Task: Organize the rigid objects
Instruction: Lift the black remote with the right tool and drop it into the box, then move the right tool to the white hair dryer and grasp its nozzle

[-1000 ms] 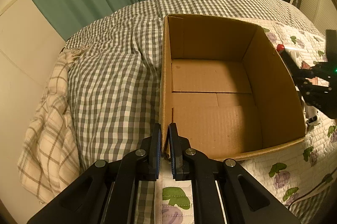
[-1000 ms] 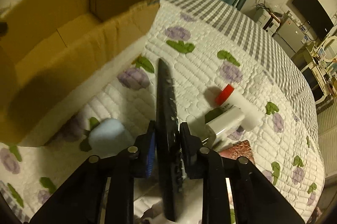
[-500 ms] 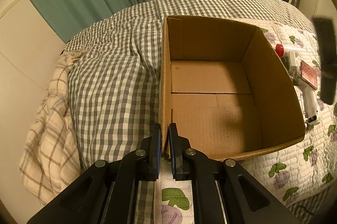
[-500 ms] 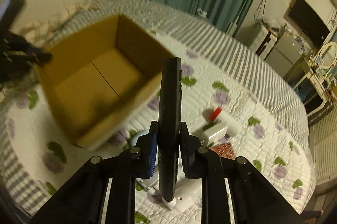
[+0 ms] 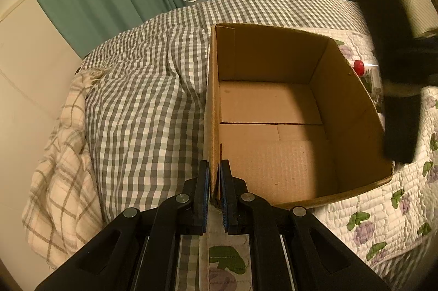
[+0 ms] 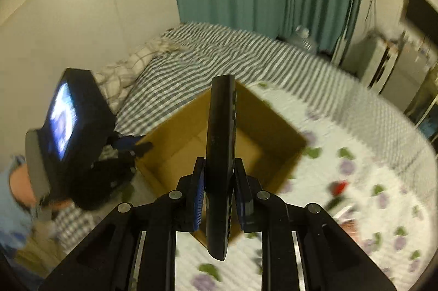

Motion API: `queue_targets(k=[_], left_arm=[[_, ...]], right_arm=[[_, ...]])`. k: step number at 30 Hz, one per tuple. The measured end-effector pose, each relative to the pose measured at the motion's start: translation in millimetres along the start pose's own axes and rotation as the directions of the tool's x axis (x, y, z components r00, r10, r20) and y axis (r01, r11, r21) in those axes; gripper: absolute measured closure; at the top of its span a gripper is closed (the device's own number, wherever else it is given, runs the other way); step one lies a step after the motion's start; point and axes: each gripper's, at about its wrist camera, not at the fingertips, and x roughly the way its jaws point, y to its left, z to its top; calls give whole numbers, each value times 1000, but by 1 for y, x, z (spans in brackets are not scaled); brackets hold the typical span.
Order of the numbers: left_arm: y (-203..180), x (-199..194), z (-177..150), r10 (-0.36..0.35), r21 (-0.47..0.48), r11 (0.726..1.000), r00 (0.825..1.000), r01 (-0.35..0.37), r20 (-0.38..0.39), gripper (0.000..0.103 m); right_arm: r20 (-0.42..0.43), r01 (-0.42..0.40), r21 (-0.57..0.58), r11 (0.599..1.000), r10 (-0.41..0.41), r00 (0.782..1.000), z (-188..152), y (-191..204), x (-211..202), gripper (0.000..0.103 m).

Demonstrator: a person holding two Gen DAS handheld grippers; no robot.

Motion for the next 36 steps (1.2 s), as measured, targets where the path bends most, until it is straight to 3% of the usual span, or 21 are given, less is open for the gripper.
queue_targets(k=[4, 12, 21, 23, 25, 26, 27, 32, 36], left_arm=[[1, 0, -1, -10, 3, 1000, 1000, 10, 7, 95], [2, -3, -3, -36, 10, 999, 999, 36, 23, 95], [3, -3, -4, -48, 8, 999, 998, 48, 27, 96], [3, -3, -4, -47, 8, 999, 999, 47, 24, 95], [2, -3, -4, -41, 11, 999, 999, 40, 21, 95], [2, -3, -3, -32, 15, 999, 999, 32, 22, 95], [1, -3, -3, -29, 16, 999, 999, 29, 24, 95], [-1, -7, 1, -9, 19, 1000, 999, 8, 42, 95], [-3, -7, 2, 10, 24, 1000, 999, -11, 42, 95]], right_arm=[[-76, -41, 90, 995, 48, 996, 8, -8, 49, 84], [-198, 88, 68, 994, -73, 977, -3, -17, 122, 84], [-219, 174, -6, 985, -171, 961, -20, -23, 150, 84], [-206, 174, -10, 985, -173, 963, -21, -23, 146, 84], [-184, 196, -12, 981, -195, 963, -20, -23, 137, 71], [-163, 217, -9, 976, -215, 963, -20, -24, 129, 47], [-143, 232, -4, 973, -230, 963, -19, -24, 119, 34], [-45, 232, 30, 972, -230, 972, -17, -35, 52, 33], [6, 312, 22, 950, -312, 950, -29, -55, -16, 29]])
